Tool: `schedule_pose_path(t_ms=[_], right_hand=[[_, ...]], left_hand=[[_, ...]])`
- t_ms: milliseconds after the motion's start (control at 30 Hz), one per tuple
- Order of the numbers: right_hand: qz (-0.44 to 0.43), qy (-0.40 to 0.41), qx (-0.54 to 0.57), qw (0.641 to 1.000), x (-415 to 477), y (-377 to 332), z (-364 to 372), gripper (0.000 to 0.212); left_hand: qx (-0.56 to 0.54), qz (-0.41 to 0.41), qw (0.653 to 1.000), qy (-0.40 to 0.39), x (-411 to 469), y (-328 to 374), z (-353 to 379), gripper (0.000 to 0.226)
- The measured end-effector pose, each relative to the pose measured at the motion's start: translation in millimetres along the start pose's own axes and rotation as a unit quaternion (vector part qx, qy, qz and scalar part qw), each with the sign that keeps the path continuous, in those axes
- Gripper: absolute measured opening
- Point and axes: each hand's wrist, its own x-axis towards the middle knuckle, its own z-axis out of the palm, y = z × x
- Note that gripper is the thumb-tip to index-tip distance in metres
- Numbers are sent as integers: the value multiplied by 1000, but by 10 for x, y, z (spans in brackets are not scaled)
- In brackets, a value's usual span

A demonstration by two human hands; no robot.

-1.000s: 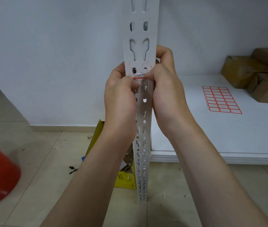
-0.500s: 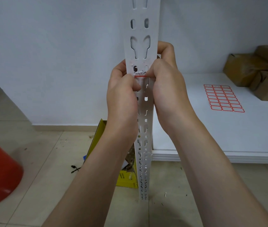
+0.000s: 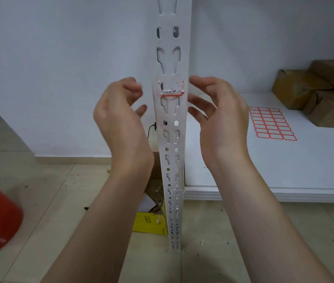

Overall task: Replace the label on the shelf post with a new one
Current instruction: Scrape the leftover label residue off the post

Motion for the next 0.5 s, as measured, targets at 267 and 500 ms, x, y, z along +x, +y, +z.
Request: schedule_pose_path(t_ms=[267,500], right_hand=[[48,-16,22,998,-10,30,-57,18],[74,-59,-7,995,-63,42,-19,44]], left_hand=[[54,91,993,-51,-101,-55,39,14],[224,155,944,-186,-112,-17,38,21]])
